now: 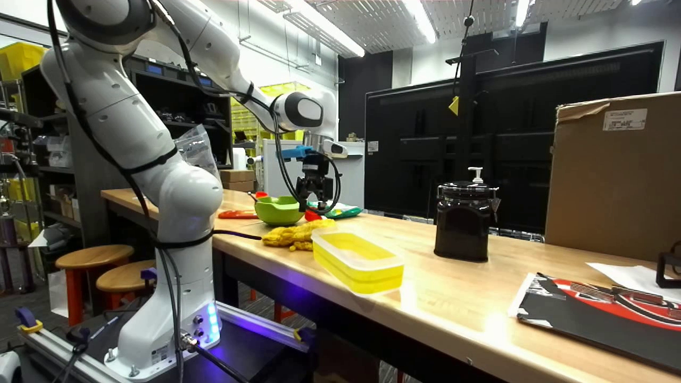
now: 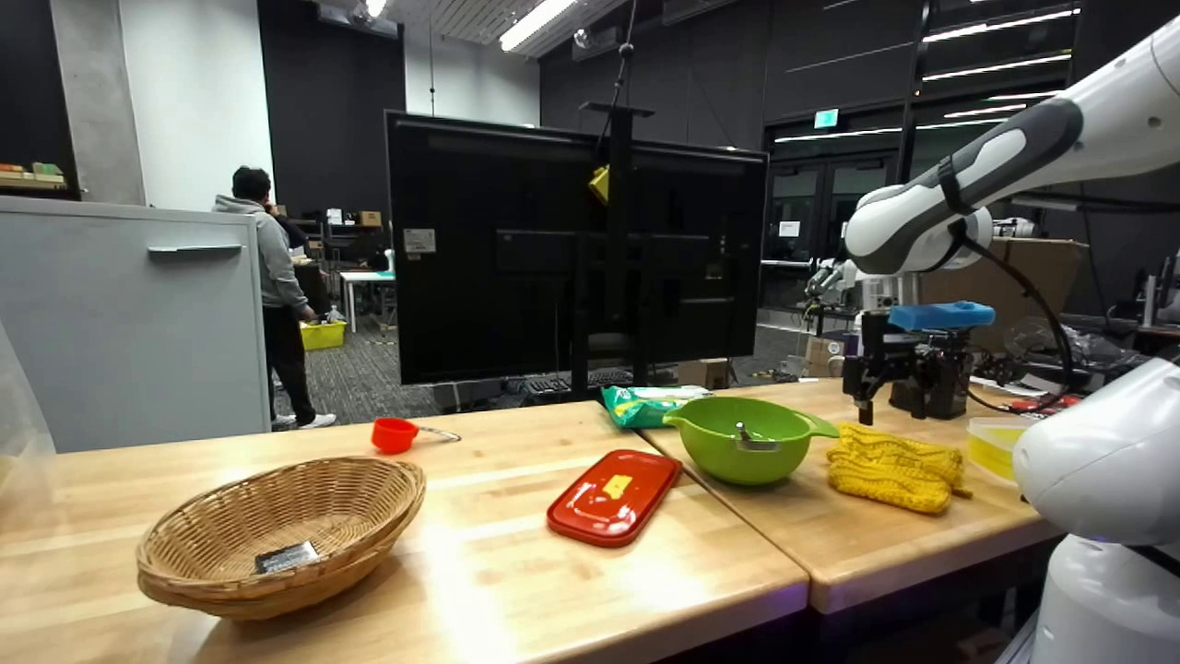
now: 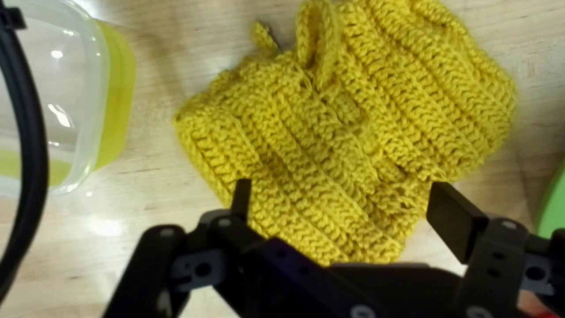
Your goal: Move the yellow cloth forwards.
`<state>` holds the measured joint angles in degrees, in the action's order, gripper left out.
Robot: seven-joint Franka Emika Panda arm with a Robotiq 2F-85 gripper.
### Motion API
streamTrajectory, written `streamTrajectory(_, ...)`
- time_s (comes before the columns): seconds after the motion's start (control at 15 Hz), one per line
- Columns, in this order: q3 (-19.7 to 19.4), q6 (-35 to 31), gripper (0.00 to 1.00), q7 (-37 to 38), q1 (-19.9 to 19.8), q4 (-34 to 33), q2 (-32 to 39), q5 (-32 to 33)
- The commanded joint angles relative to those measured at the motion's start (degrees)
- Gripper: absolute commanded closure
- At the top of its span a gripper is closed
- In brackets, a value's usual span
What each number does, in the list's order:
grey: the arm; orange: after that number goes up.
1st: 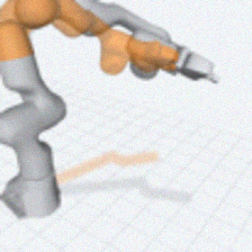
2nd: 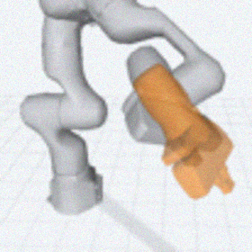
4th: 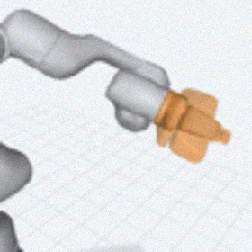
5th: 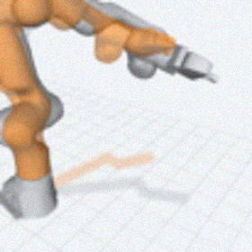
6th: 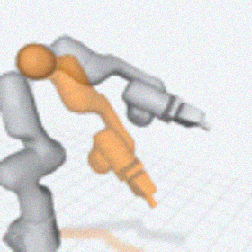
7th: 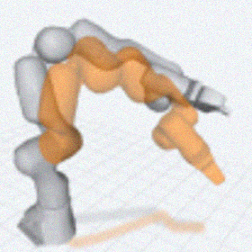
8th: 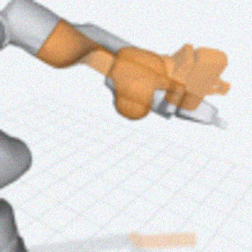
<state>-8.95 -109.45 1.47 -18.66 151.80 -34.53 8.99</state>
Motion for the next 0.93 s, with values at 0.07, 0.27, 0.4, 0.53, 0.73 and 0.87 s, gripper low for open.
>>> streamTrajectory(0.07,1.86,5.23,0.00,0.97,2.47,-5.03,-3.14,0.96)
streamTrajectory(0.27,3.01,6.89,0.00,0.75,4.85,-9.29,-2.56,0.26)
streamTrajectory(0.4,3.89,7.44,0.00,0.64,6.73,-12.12,-1.61,-0.09)
streamTrajectory(0.53,4.72,7.32,0.00,0.58,8.61,-14.83,-0.50,-0.46)
streamTrajectory(0.73,6.08,7.07,0.00,0.54,11.30,-18.76,1.35,-0.99)
streamTrajectory(0.87,7.02,7.31,0.00,1.54,12.67,-21.31,2.78,-1.78)
